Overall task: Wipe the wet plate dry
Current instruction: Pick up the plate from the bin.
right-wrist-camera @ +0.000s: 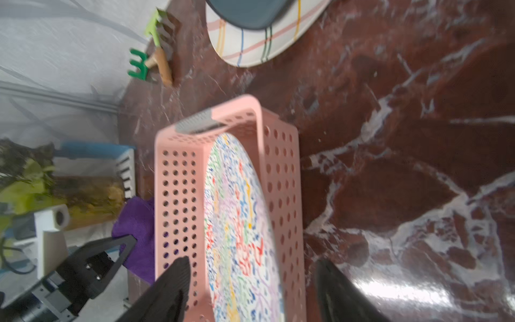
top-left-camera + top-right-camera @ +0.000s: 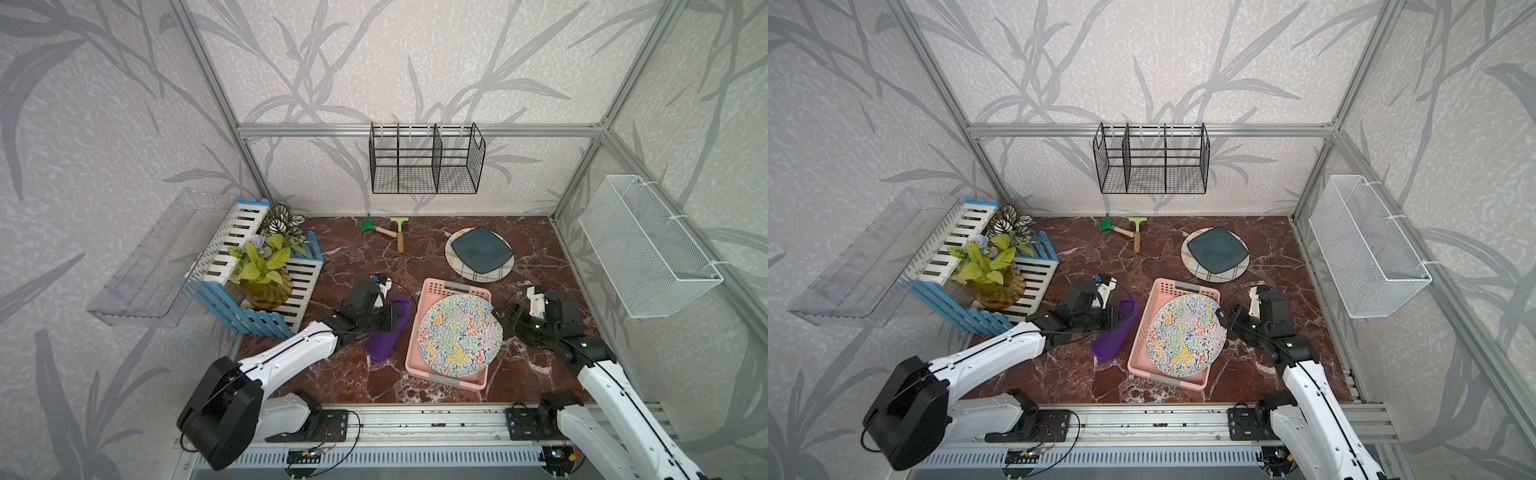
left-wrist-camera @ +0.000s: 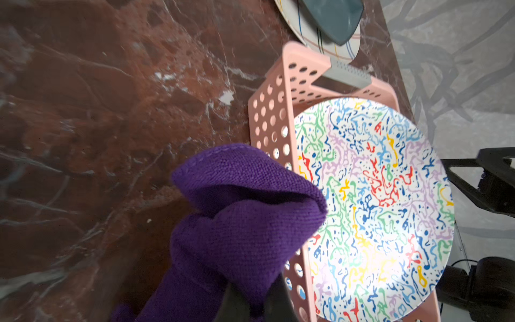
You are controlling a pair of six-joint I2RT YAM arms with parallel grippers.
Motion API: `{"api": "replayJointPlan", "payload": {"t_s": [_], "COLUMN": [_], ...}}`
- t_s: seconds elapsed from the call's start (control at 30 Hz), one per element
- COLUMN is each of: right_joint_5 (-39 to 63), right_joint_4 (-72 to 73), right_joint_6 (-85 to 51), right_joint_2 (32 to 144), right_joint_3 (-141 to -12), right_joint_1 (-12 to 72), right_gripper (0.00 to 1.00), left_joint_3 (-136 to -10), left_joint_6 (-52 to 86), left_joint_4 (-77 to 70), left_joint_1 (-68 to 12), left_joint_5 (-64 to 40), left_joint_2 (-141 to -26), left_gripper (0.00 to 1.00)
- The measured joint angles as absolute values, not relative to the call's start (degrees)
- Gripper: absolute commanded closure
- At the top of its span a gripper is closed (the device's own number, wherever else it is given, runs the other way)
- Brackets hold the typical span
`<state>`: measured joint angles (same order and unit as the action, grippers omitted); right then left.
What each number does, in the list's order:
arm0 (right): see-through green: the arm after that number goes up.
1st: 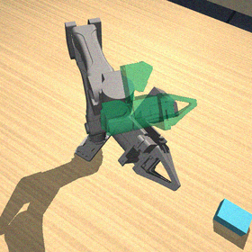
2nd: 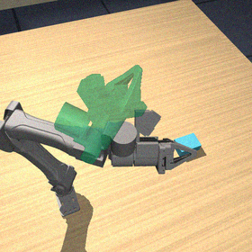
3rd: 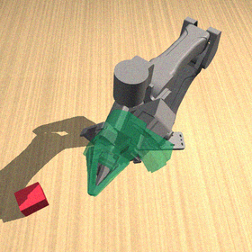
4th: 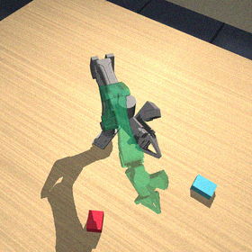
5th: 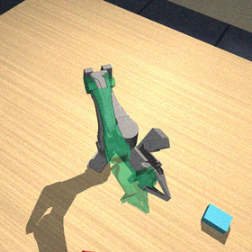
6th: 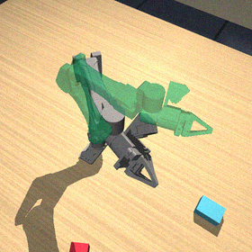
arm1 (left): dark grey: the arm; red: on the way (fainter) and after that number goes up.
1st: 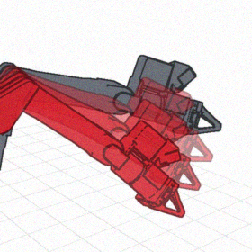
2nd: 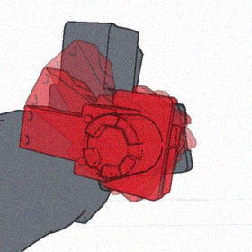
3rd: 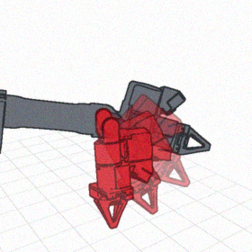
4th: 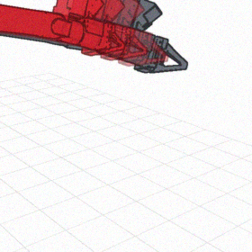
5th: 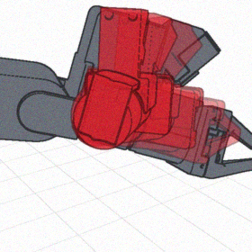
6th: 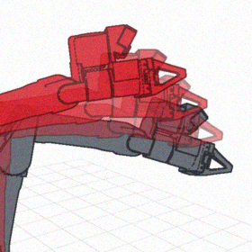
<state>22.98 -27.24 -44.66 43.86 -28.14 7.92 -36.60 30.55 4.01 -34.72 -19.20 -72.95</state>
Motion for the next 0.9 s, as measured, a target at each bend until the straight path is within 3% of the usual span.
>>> {"api": "replayJointPlan", "payload": {"t_s": [0.13,0.2,0.33,0.47,0.57,0.8,0.9], "right_joint_5": [25.2,26.5,27.1,26.5,24.9,21.5,19.2], "right_joint_4": [-26.9,-26.0,-25.4,-20.3,-15.9,-15.7,-18.5], "right_joint_6": [-47.1,-48.4,-50.2,-53.9,-56.1,-55.8,-55.0], "right_joint_2": [46.7,47.2,45.6,44.1,46.5,55.7,53.6], "right_joint_3": [-26.6,-27.4,-30.3,-31.1,-31.0,-31.2,-32.1], "right_joint_1": [10.5,11.5,13.5,18.3,22.5,25.9,26.1], "right_gripper": [0.68,0.72,0.72,0.54,0.53,0.99,1.0], "left_joint_3": [-36.2,-35.9,-36.0,-36.7,-36.9,-37.3,-38.0], "left_joint_6": [30.7,31.2,31.7,31.7,31.7,31.5,31.4], "left_joint_4": [2.1,0.3,-1.8,-2.2,-2.2,1.5,5.3], "left_joint_1": [-36.5,-37.3,-39.0,-40.0,-40.1,-38.5,-35.9], "left_joint_5": [-21.5,-23.1,-24.1,-24.4,-24.4,-21.1,-21.3], "left_joint_2": [-78.5,-81.3,-83.8,-84.7,-84.7,-81.2,-75.7], "left_gripper": [1.0,1.0,1.0,1.0,1.0,1.0,1.0]}}
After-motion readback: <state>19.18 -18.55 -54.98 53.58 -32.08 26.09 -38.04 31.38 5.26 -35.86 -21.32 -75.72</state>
